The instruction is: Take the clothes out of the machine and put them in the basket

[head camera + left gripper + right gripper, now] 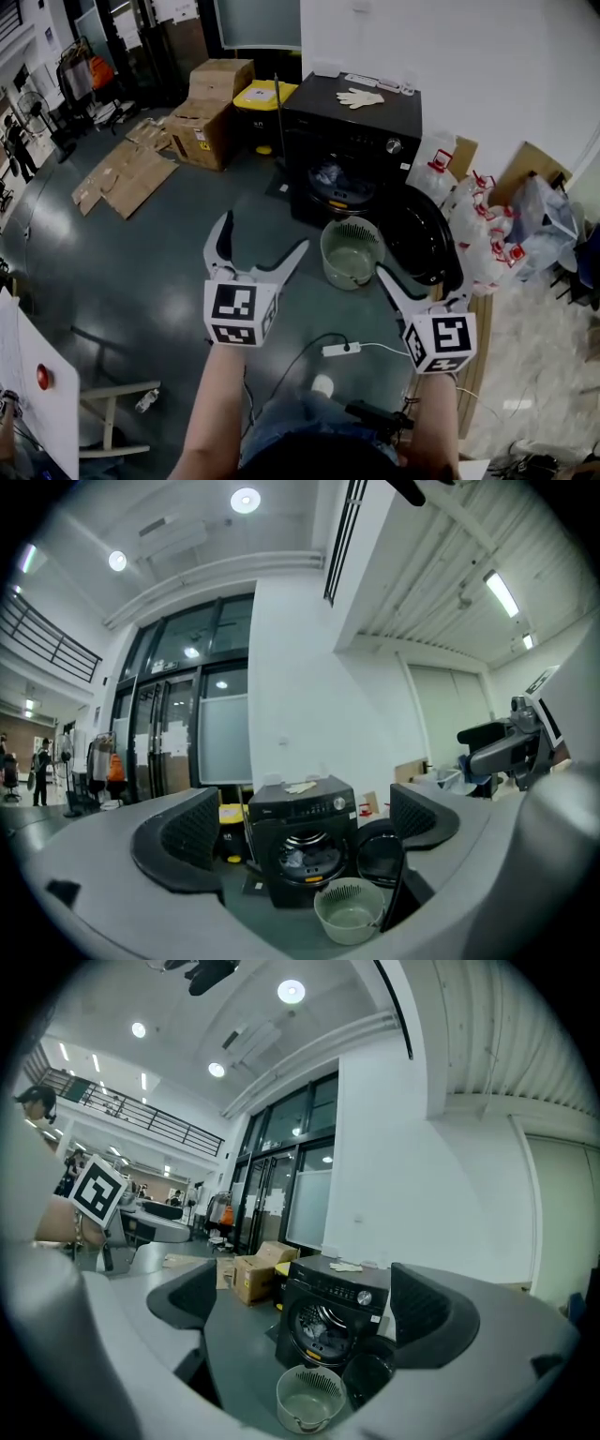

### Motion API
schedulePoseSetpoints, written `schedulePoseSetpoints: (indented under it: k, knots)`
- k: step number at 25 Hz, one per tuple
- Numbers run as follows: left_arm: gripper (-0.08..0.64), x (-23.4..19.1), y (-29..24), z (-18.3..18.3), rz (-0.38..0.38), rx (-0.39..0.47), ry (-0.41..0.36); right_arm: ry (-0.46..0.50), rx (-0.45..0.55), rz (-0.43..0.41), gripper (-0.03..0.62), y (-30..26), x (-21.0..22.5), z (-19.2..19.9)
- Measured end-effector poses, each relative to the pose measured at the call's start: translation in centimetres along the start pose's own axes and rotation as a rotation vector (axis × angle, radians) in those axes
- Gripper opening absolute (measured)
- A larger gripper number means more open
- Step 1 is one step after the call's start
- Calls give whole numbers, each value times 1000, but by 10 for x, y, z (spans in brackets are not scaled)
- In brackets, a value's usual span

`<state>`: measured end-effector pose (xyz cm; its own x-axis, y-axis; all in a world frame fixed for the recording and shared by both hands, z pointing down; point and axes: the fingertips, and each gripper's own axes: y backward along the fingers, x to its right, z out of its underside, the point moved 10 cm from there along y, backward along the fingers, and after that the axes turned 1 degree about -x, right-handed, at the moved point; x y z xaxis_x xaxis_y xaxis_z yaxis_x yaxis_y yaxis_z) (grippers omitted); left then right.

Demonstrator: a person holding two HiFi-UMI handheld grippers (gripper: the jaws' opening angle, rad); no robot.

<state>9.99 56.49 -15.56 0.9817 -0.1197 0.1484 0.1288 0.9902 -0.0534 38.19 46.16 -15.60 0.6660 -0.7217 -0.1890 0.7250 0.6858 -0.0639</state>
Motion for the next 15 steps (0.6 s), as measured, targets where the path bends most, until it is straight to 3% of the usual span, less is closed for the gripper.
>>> schedulePoseSetpoints:
  k: [9,15]
  knots:
    - [568,-24,-29,18,-22,-59,-4,-3,-44,-7,561,-42,1,7]
    - [568,-67,-67,26,-6,-30,16,-9,-49,49,561,-82,-6,10]
